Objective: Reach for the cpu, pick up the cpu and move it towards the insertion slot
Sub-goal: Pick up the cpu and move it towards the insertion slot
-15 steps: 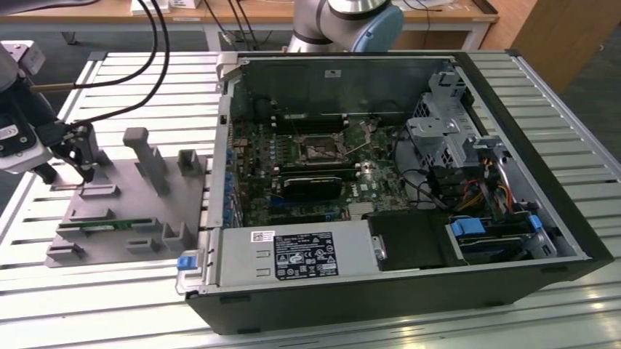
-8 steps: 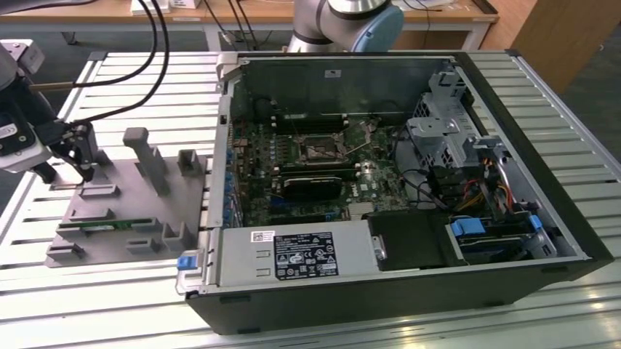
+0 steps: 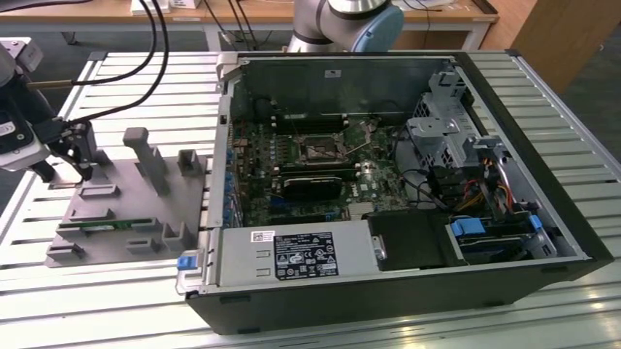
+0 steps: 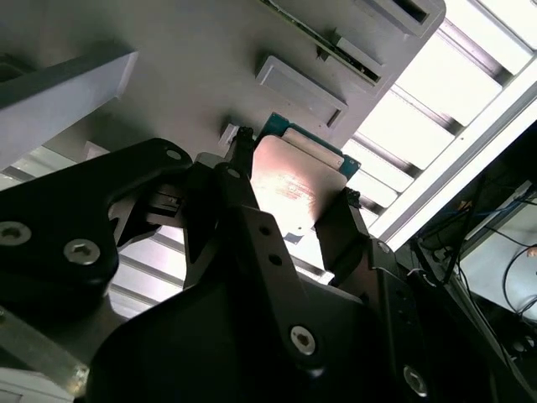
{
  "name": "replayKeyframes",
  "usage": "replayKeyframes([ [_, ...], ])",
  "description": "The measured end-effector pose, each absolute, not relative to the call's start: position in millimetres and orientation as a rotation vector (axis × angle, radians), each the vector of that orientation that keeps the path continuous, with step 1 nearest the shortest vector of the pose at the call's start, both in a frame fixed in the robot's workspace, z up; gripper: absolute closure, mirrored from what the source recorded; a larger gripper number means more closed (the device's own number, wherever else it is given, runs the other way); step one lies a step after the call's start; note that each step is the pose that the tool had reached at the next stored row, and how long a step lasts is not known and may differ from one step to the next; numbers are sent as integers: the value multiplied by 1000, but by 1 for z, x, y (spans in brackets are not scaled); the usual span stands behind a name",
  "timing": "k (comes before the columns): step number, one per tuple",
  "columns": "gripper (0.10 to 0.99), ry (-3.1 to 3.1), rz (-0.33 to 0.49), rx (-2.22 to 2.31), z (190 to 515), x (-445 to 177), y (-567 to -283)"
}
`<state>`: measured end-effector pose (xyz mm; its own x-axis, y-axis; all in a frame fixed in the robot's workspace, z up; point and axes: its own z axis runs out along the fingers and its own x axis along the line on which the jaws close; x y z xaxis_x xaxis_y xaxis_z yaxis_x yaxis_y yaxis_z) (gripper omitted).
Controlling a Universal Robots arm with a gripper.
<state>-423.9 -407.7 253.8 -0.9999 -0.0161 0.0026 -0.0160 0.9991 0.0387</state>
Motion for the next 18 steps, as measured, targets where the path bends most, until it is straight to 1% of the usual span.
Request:
replayKeyframes([
  [18,541,-3138,-61,25,276,-424,-408],
])
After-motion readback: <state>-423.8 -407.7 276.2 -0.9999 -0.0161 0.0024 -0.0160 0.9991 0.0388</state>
